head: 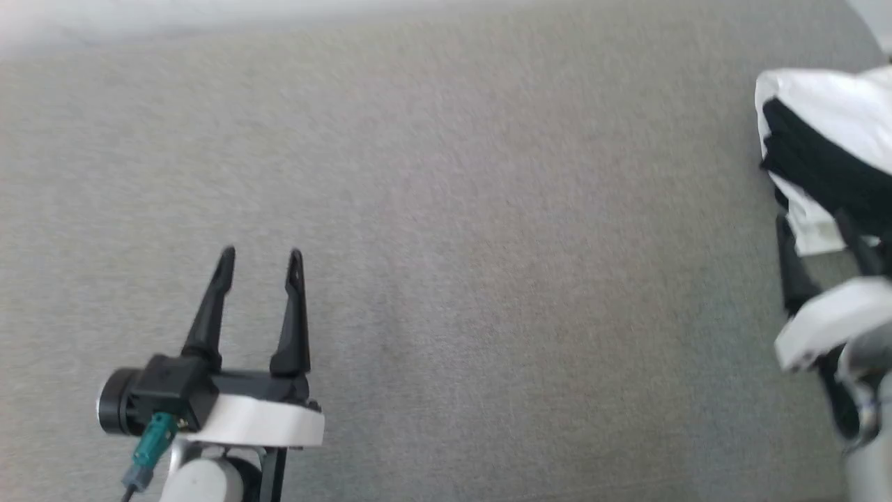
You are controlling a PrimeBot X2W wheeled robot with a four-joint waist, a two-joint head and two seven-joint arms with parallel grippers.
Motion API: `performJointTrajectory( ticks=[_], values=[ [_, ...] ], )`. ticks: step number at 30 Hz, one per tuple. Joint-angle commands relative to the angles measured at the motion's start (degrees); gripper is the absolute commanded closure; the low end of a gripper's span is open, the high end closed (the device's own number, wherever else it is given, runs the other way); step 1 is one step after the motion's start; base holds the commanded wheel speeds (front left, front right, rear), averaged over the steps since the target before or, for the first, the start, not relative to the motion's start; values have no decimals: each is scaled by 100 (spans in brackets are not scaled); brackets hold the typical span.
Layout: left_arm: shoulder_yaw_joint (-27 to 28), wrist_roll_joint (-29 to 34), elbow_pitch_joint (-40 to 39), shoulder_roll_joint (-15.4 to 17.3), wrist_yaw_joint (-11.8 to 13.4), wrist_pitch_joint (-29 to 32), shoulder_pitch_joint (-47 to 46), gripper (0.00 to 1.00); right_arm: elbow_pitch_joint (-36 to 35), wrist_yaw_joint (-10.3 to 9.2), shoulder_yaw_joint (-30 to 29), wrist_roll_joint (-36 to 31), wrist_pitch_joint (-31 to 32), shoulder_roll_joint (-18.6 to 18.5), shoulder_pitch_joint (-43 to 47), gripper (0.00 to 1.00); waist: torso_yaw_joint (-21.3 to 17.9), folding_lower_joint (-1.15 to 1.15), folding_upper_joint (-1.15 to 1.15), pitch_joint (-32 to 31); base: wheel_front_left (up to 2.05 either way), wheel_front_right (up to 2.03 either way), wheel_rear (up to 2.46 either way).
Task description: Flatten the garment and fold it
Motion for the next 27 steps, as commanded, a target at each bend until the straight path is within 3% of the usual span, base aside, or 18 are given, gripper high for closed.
performJointTrajectory(
  ticks=[1,5,9,17,27],
  values=[
    [-11,40,44,-16,1,-35,86,0,-98,-11,-39,-61,-82,106,156,0,344,2,0,-478,0,0,0],
    [-8,123,168,-46,23,-49,300,0,-520,-11,-252,-396,-432,577,720,0,480,2,0,-772,0,0,0],
    [32,155,202,-181,28,-54,531,0,-756,-11,-397,-730,-842,799,1162,0,619,2,0,-1031,0,0,0],
    [202,301,262,-400,-216,-56,746,0,-834,-11,-598,-1072,-1619,847,1561,0,775,2,0,-1293,0,0,0],
    [464,484,578,-713,-765,-56,839,0,-660,-11,-395,-1156,-1798,849,1561,0,623,2,0,-1379,0,0,0]
  ],
)
